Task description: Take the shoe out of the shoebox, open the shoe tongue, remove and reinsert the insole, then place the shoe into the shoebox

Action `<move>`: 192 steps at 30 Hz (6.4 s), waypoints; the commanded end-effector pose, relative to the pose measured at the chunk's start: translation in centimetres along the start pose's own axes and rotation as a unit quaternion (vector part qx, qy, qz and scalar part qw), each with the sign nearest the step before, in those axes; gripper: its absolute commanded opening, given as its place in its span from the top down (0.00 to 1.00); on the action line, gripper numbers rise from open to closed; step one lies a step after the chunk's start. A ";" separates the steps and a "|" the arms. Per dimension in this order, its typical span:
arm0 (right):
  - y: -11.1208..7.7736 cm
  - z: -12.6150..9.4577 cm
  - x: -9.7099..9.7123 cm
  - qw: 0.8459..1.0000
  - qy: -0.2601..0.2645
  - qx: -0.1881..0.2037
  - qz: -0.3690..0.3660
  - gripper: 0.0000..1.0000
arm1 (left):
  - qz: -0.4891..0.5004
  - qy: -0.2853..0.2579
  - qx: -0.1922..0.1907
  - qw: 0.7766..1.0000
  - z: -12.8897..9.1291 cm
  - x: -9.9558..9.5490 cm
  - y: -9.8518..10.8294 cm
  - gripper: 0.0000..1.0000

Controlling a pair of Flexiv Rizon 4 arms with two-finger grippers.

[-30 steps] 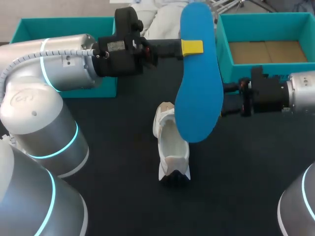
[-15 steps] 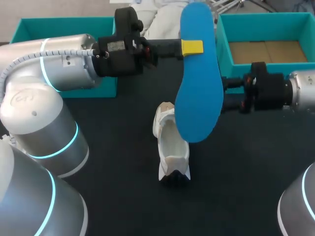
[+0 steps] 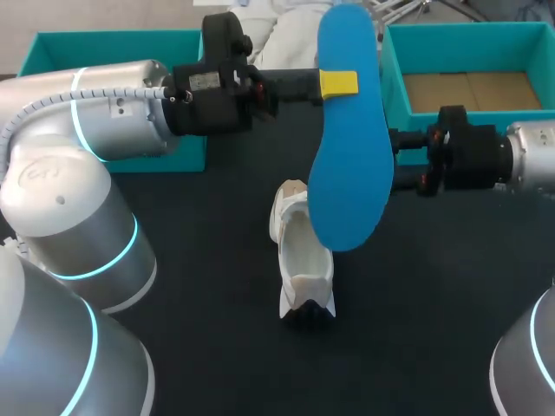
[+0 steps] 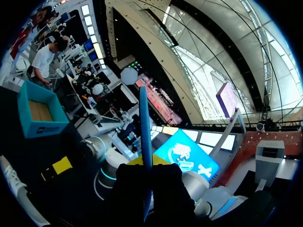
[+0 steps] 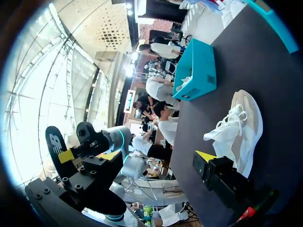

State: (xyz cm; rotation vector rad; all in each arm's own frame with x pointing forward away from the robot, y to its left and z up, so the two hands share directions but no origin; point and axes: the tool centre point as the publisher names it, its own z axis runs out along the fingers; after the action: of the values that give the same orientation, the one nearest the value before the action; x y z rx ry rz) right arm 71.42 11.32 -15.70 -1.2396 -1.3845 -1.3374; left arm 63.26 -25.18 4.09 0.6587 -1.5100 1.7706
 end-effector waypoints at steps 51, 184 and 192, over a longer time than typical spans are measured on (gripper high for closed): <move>0.0 0.2 0.0 1.000 -0.001 -0.001 0.000 0.00 | 0.872 0.040 -0.076 0.481 -10.0 -10.4 1.1 1.00; -1.5 6.6 -2.9 0.990 0.047 0.079 0.106 1.00 | 0.919 0.026 -0.283 0.274 -11.0 -16.2 6.3 0.00; -1.9 7.2 -3.2 0.990 0.037 0.094 0.102 1.00 | 0.878 0.048 -0.366 0.306 -9.6 -15.3 5.0 0.00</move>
State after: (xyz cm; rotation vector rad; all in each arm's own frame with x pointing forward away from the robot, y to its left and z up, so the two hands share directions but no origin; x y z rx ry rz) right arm 70.31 17.68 -19.79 -1.1550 -1.2482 -1.0954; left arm 69.16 -17.95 -13.87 -2.5767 -2.6564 1.6332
